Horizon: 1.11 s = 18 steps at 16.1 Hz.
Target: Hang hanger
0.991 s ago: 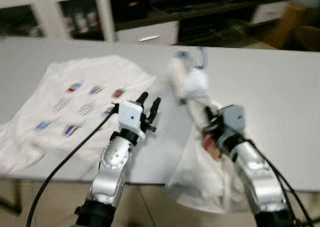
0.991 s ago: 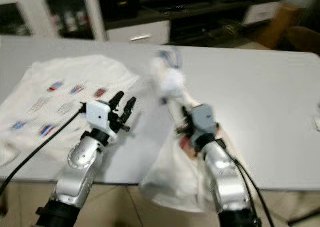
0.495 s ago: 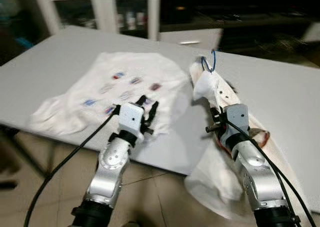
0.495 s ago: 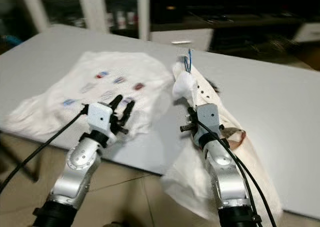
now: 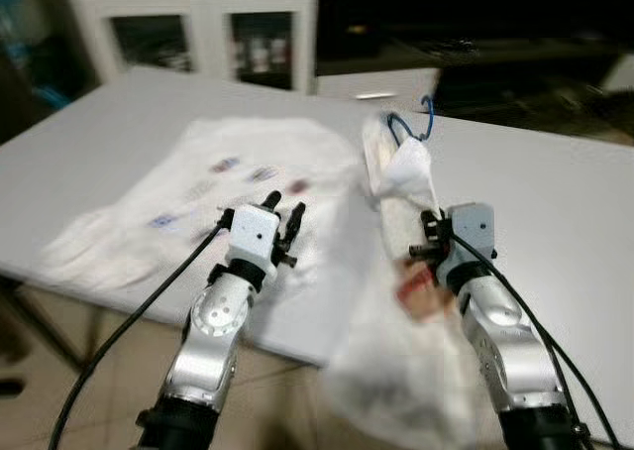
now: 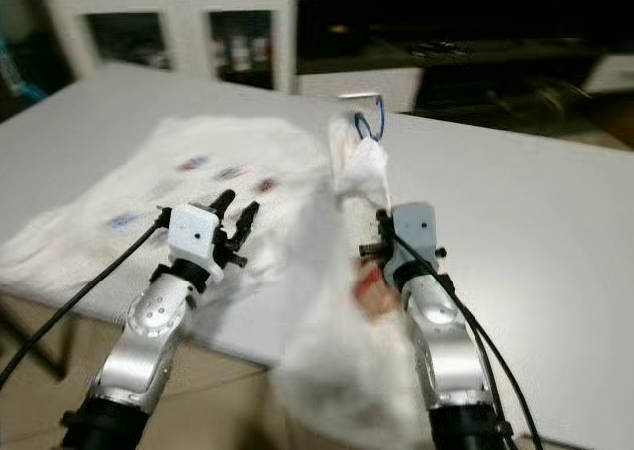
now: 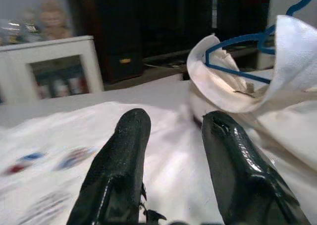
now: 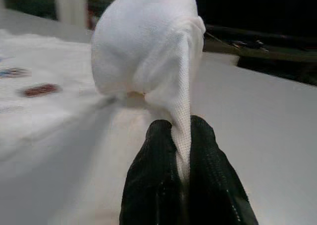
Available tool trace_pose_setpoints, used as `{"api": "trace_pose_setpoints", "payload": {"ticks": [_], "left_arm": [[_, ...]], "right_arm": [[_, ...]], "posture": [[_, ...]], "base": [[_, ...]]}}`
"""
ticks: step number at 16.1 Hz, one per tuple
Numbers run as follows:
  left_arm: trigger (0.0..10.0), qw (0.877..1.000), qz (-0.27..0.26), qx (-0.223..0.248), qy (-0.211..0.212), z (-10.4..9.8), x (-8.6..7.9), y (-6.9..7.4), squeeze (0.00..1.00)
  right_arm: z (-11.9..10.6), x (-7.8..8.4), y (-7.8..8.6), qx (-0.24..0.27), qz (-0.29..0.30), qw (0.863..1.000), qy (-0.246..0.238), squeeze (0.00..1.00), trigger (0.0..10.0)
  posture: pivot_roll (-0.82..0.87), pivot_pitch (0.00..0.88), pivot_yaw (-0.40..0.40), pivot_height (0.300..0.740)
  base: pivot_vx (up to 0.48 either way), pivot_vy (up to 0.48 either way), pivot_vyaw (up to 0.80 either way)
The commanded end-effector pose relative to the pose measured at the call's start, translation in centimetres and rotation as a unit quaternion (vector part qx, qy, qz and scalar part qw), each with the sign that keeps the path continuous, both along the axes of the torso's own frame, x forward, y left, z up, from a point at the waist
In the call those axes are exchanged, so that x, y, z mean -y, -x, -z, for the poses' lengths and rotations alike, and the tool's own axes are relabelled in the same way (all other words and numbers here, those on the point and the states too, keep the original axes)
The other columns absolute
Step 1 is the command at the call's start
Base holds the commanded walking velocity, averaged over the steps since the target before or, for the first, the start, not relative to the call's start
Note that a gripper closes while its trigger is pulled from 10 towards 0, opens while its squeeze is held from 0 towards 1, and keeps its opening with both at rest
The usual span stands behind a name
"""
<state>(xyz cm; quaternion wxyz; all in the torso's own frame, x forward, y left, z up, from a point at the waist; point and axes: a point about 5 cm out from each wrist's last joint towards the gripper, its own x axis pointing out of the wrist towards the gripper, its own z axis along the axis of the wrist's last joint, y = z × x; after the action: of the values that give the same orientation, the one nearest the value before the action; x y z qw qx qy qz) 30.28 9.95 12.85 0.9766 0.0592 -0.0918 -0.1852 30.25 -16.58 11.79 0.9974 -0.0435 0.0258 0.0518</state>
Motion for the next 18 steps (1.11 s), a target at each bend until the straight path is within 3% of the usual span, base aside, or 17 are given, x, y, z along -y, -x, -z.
{"api": "trace_pose_setpoints", "payload": {"ticks": [1,5,13,18], "left_arm": [[10.0,1.0,0.004,0.002,-0.006,-0.21,0.25,-0.09,0.0],[10.0,1.0,0.001,0.0,-0.002,-0.19,0.2,-0.09,0.0],[10.0,1.0,0.005,0.0,0.007,-0.19,0.24,-0.03,0.0],[10.0,1.0,0.006,0.001,0.004,-0.25,0.33,-0.1,0.0]], "right_arm": [[-0.67,0.1,-0.24,0.013,0.005,1.0,-0.007,0.0,10.0],[-0.76,-0.19,-0.24,0.016,-0.005,1.0,-0.012,0.0,10.0],[-1.02,-0.82,-0.03,0.024,-0.029,0.999,-0.004,0.0,10.0],[-1.04,-0.71,-0.06,0.023,-0.029,0.999,0.0,0.0,10.0]], "posture": [[0.06,0.048,-0.007,0.74],[0.06,0.048,-0.009,0.74],[0.06,0.05,-0.008,0.74],[0.06,0.049,-0.008,0.74]], "base": [[0.319,-0.356,0.0],[0.315,-0.358,0.0],[0.0,0.0,0.0],[0.0,0.0,0.74]]}}
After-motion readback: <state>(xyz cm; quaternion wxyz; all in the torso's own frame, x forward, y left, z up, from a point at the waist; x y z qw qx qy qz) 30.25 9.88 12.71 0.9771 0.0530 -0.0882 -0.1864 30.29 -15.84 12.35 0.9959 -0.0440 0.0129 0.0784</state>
